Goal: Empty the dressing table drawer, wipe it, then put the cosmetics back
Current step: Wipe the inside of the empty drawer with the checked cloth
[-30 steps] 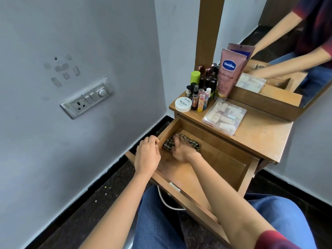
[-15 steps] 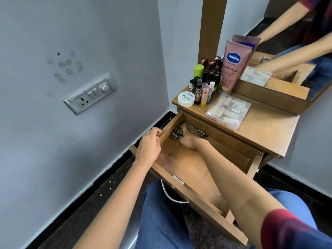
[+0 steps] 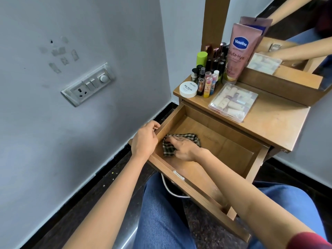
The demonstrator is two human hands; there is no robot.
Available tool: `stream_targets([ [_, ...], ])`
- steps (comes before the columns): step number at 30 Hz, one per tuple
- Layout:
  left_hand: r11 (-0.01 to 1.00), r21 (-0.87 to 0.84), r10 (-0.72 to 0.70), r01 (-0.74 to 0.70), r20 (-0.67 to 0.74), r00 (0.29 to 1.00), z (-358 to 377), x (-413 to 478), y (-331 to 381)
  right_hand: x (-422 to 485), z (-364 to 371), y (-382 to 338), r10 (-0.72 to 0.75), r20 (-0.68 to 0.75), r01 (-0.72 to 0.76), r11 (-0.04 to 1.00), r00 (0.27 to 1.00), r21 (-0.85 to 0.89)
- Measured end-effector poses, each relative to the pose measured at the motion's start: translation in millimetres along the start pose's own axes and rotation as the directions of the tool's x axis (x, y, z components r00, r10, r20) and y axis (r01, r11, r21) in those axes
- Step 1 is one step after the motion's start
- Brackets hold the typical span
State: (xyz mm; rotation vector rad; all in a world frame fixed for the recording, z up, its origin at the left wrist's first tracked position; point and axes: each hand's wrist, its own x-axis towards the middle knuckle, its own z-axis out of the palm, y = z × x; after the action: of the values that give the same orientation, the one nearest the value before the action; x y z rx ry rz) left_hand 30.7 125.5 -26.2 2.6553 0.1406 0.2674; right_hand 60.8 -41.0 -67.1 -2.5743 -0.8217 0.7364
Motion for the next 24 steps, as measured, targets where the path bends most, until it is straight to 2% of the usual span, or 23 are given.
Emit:
stream_targets([
  [7, 1.000, -0.001, -0.005, 0.005, -0.002, 1.000, 1, 0, 0, -2, -7, -22, -0.157, 0.209, 0.173, 0.983, 0.965, -0.059],
  [10, 1.000, -0.001, -0.007, 0.007, 0.003, 1.000, 0, 1, 0, -1, -4, -19, -0.250, 0.191, 0.265, 0.962, 0.949, -0.060],
  [14, 1.000, 0.025, -0.008, 0.008, 0.001, 1.000, -1, 0, 0, -10, 10, -4, -0.325, 0.011, 0.322, 0.931, 0.946, -0.171],
  [16, 0.999, 0.033, -0.007, 0.007, -0.012, 1.000, -1, 0, 0, -11, 18, -4, -0.334, -0.028, 0.321, 0.923, 0.942, -0.212],
  [24, 0.999, 0.048, -0.001, 0.003, -0.033, 0.999, 1, 2, 0, 6, 14, -17, -0.331, 0.128, 0.355, 0.895, 0.935, -0.270],
])
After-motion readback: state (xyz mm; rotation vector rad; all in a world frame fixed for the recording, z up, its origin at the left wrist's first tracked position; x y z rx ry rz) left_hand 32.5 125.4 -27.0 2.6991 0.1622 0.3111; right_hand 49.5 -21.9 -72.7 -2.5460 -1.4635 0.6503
